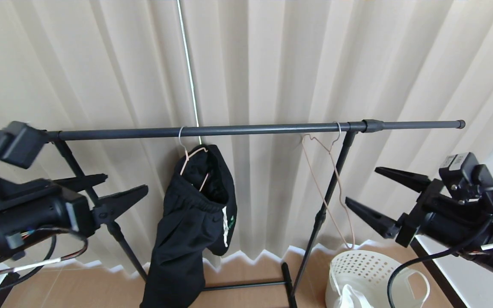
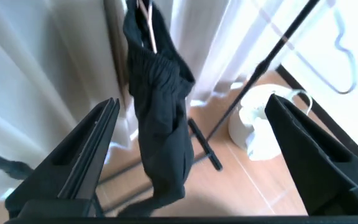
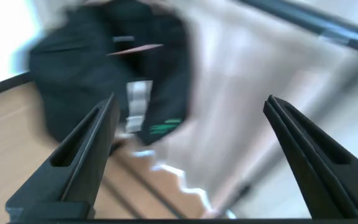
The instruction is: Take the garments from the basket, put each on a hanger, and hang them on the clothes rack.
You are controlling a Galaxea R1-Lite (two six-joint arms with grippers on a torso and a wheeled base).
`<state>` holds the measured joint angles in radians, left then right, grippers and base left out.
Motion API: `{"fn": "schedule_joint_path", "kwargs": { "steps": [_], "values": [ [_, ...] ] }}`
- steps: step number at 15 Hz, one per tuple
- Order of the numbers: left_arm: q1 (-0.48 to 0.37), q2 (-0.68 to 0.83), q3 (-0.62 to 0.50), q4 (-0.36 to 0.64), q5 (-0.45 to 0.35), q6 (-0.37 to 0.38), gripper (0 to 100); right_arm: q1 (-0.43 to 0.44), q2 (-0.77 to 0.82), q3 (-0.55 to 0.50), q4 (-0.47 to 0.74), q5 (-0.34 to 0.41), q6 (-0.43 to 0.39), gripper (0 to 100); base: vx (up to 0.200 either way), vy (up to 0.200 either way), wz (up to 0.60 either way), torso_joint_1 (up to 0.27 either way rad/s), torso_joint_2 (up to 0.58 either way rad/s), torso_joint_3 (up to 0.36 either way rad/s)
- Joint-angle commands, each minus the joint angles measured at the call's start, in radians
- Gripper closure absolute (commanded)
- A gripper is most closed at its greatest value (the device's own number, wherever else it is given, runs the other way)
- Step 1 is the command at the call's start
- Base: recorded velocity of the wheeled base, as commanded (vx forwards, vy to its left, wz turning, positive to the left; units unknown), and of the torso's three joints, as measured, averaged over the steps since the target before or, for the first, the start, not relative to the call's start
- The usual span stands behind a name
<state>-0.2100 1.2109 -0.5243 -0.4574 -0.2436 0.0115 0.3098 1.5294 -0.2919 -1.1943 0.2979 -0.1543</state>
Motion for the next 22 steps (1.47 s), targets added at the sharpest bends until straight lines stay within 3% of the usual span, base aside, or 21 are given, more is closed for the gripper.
{"fn": "schedule_joint_path", "kwargs": {
  "steps": [1,2,4,5,7,9,11,14,17,20,22],
  "values": [
    [0.011,-0.301,0.145,0.016,0.053,0.033,0,0.046,-0.179,0.005,0.073,-0.215,0.025,0,0.0,0.0,0.0,0.0,0.0,0.0],
    [0.011,-0.372,0.193,0.029,0.089,0.048,0,0.063,-0.295,0.023,0.189,-0.278,0.022,0,0.0,0.0,0.0,0.0,0.0,0.0],
    [0.011,-0.452,0.291,0.046,0.092,0.048,0,0.118,-0.5,0.065,0.444,-0.29,0.024,0,0.0,0.0,0.0,0.0,0.0,0.0],
    [0.011,-0.461,0.303,0.048,0.092,0.05,0,0.124,-0.523,0.069,0.476,-0.29,0.024,0,0.0,0.0,0.0,0.0,0.0,0.0],
    [0.011,-0.556,0.429,0.051,0.092,0.061,0,0.153,-0.764,0.12,0.788,-0.299,0.027,0,0.0,0.0,0.0,0.0,0.0,0.0],
    [0.011,-0.605,0.475,0.062,0.092,0.062,0,0.152,-0.879,0.151,0.903,-0.312,0.025,0,0.0,0.0,0.0,0.0,0.0,0.0],
    [0.012,-0.712,0.524,0.154,0.101,0.061,0,0.135,-1.065,0.203,1.075,-0.335,0.025,0,0.0,0.0,0.0,0.0,0.0,0.0],
    [0.011,-0.827,0.524,0.315,0.142,0.068,0,0.068,-1.186,0.286,1.17,-0.33,0.027,0,0.0,0.0,0.0,0.0,0.0,0.0],
    [0.012,-0.936,0.521,0.473,0.156,0.068,0,-0.049,-1.215,0.284,1.187,-0.329,0.045,0,0.0,0.0,0.0,0.0,0.0,0.0],
    [0.063,-0.941,0.518,0.479,0.216,0.068,0,-0.098,-1.279,0.284,1.188,-0.325,0.045,0,0.0,0.0,0.0,0.0,0.0,0.0],
    [0.152,-0.952,0.518,0.479,0.218,0.071,0,-0.167,-1.335,0.284,1.19,-0.324,0.042,0,0.0,0.0,0.0,0.0,0.0,0.0]
  ]
}}
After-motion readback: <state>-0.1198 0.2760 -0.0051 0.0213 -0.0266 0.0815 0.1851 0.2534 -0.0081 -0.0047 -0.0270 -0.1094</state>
